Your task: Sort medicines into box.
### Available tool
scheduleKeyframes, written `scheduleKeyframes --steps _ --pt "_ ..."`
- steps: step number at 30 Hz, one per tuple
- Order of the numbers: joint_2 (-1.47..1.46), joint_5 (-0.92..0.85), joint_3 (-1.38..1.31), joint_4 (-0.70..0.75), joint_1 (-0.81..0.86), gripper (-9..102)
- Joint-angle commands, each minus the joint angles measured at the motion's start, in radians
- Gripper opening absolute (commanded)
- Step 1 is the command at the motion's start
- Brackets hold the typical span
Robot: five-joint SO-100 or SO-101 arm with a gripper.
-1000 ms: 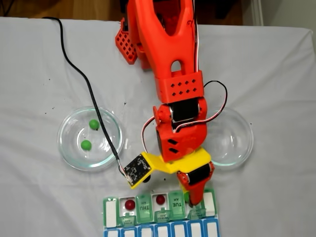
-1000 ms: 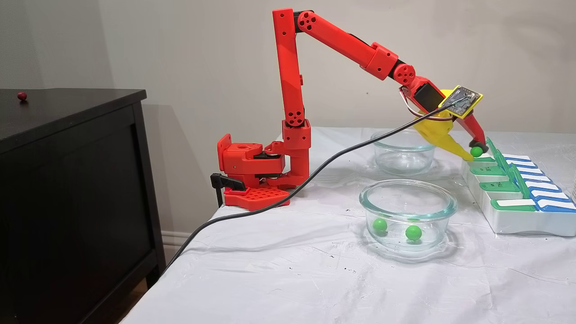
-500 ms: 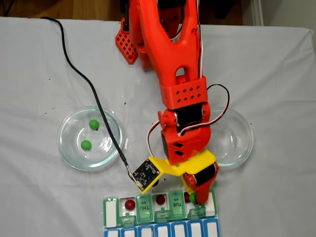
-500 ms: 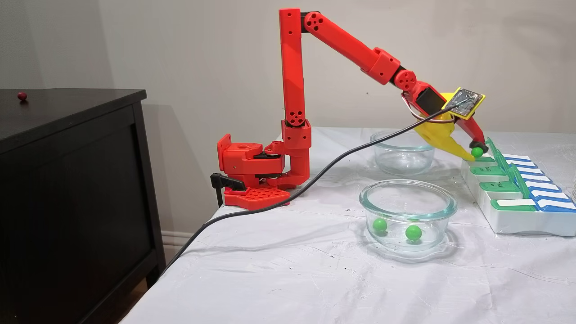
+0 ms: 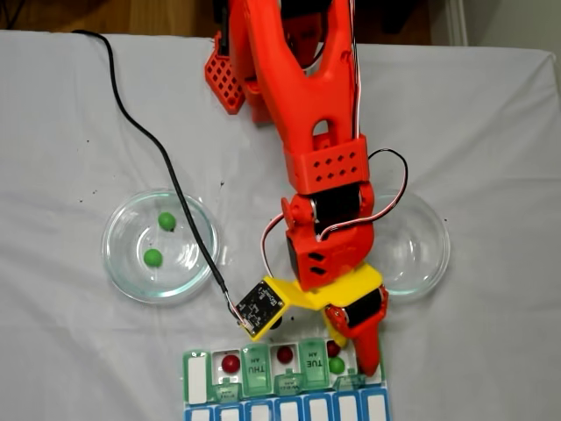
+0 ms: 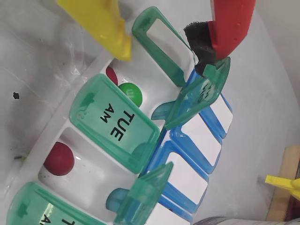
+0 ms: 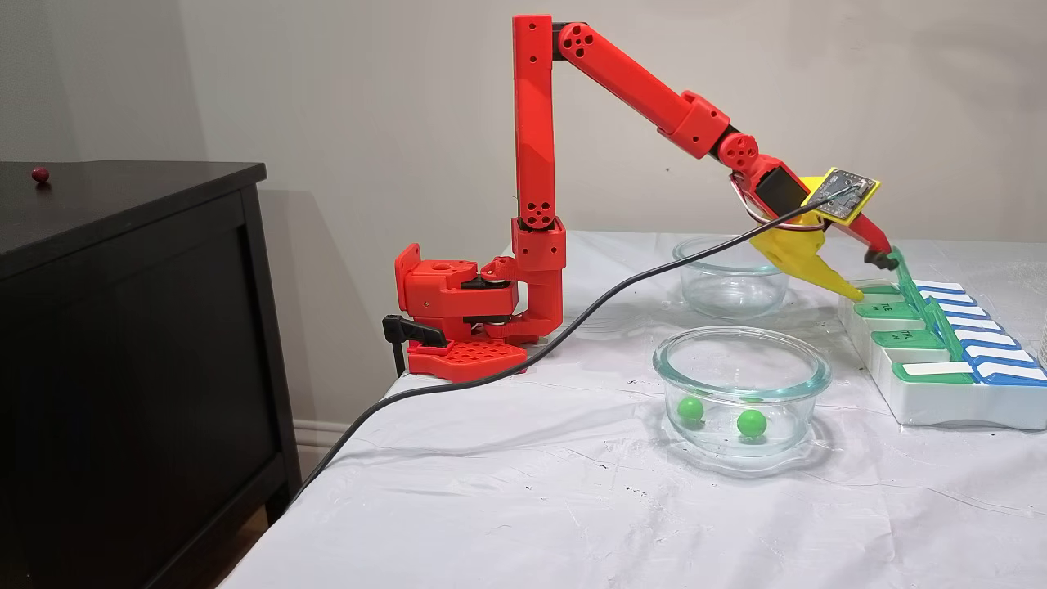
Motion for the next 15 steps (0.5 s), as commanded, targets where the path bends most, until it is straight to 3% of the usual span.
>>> scheduleKeyframes --steps 1,8,12,15 --pt "0.206 -0.021 -0.072 0.132 0.025 2" --pt "0.347 -0.147 -0.321 0.681 0.155 0" --pt "0.288 -0.35 -0.48 0.992 0.29 0" --pt "0.187 -0.609 -0.571 1.158 0.385 0"
